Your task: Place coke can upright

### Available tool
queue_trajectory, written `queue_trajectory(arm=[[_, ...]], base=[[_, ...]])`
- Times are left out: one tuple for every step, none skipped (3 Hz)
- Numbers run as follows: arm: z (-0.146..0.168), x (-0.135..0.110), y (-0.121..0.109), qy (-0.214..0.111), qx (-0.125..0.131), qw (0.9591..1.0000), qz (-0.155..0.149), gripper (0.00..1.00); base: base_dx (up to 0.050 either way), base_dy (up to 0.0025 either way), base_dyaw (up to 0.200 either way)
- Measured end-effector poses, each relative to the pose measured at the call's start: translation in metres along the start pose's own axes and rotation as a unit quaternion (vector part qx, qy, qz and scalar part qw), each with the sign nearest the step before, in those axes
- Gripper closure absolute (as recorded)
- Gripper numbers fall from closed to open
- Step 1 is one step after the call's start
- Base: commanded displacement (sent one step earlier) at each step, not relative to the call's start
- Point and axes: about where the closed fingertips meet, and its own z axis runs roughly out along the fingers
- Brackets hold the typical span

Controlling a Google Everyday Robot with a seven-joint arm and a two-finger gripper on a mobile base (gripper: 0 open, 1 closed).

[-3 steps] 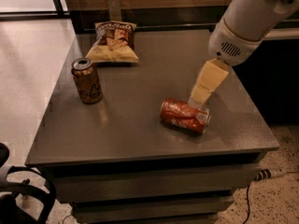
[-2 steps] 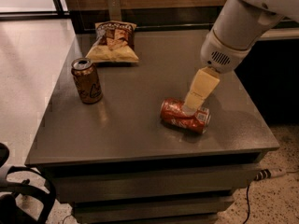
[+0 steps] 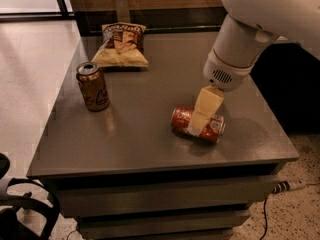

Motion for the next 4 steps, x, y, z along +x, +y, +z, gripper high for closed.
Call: queue_trajectory(arm=[[0.008,-0.002,0.009,0.015,-0.002,0.9999,0.001,0.00],[0.020,-0.006,0.017,0.036,-0.005,0.9994,0.000,0.00],[0.029,-0.005,0.020,0.048,-0.010,0.9988,0.002,0.00],[0.038,-0.005,0.020,0.057,-0.016,0.9983,0.002,0.17]], base=[[0.000,0.00000,0.000],[0.000,0.00000,0.000],[0.000,0.00000,0.000],[0.000,0.00000,0.000]])
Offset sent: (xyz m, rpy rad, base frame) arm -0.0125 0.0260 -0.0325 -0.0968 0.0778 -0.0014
